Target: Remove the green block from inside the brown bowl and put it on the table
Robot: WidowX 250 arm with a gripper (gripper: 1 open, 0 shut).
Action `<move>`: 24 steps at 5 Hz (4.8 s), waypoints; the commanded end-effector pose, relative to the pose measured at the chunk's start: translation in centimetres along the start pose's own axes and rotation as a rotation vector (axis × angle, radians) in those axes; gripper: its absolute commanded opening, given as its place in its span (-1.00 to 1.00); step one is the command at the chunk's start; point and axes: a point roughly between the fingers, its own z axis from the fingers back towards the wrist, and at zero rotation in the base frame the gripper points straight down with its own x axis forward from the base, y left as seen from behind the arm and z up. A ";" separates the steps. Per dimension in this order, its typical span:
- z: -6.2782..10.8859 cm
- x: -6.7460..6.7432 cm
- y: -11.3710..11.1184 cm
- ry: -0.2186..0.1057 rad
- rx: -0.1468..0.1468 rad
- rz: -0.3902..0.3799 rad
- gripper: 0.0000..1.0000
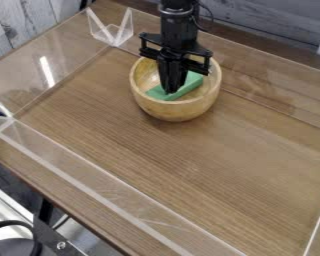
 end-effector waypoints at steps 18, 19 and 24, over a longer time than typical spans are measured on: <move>0.8 2.2 -1.9 -0.063 0.062 -0.110 1.00; 0.1 2.4 -1.7 -0.050 0.064 -0.109 1.00; 5.8 2.0 -2.8 -0.164 0.065 -0.118 -1.00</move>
